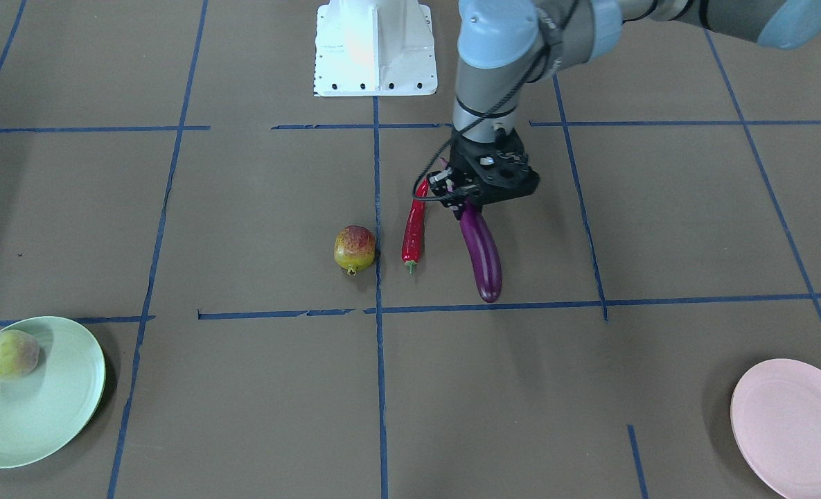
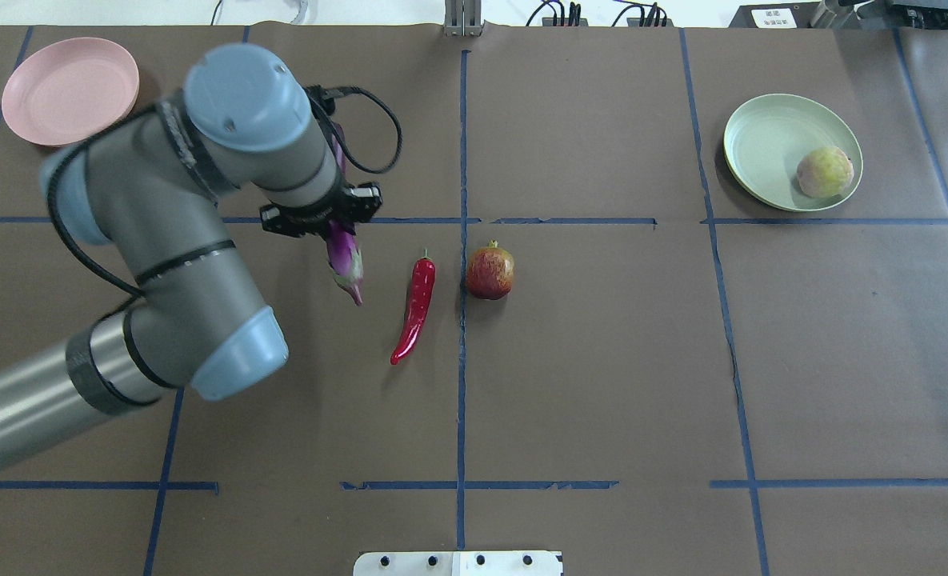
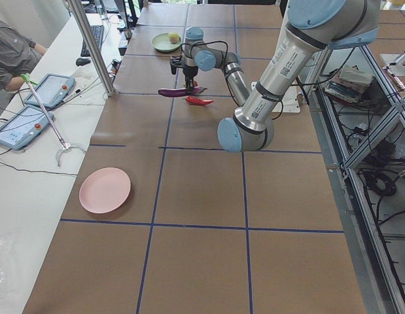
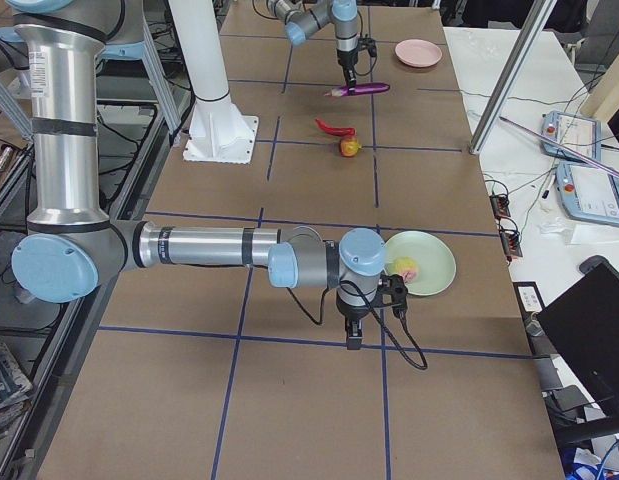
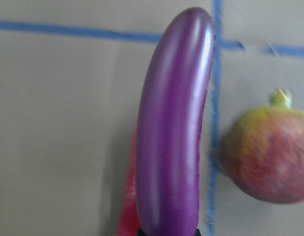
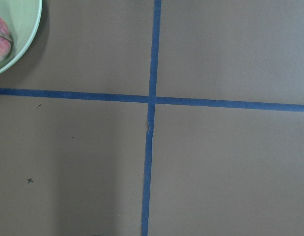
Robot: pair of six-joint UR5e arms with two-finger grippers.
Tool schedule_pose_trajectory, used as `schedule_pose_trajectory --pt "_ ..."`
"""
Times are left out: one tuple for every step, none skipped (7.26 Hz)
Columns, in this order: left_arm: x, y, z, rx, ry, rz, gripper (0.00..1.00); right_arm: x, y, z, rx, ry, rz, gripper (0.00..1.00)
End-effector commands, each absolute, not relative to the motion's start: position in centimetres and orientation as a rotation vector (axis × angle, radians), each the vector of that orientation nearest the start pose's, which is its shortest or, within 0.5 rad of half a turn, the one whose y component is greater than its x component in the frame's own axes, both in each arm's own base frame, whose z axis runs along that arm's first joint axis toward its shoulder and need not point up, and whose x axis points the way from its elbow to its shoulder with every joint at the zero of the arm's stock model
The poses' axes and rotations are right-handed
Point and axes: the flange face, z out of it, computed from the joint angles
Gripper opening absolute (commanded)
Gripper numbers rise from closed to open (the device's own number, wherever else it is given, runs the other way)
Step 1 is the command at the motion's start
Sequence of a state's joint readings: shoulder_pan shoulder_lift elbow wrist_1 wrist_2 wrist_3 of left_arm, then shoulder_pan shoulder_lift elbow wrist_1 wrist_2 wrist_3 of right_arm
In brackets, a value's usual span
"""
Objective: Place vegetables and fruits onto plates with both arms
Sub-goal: 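Carry the eggplant with the left gripper onto the pink plate and release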
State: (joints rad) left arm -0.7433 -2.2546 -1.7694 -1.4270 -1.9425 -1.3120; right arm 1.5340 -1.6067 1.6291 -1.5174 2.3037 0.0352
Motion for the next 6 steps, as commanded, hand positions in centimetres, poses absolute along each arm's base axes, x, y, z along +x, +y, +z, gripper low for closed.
schedule_pose_trajectory --pt "31.0 -61.4 24.9 0.004 0.779 -0.296 0.05 4.5 -48.3 64.3 0.042 -0.77 -0.032 1.0" --pt "27.1 -66.3 30.1 0.005 0.708 -0.266 0.05 4.5 -48.4 64.1 0.053 -0.784 -0.046 1.0" --pt "22.9 -71.0 36.2 0.016 0.659 -0.225 0.05 4.5 -48.5 64.0 0.069 -0.781 -0.053 1.0" --pt "20.2 -74.3 42.7 0.047 0.65 -0.195 0.05 4.4 -48.3 64.1 0.076 -0.781 -0.059 1.0" --pt "17.7 -76.1 49.1 0.063 0.643 -0.153 0.05 4.4 -48.4 63.3 0.089 -0.783 -0.06 1.0" --pt "16.5 -76.7 53.7 0.066 0.637 -0.131 0.05 4.3 -48.4 63.0 0.09 -0.787 -0.058 1.0"
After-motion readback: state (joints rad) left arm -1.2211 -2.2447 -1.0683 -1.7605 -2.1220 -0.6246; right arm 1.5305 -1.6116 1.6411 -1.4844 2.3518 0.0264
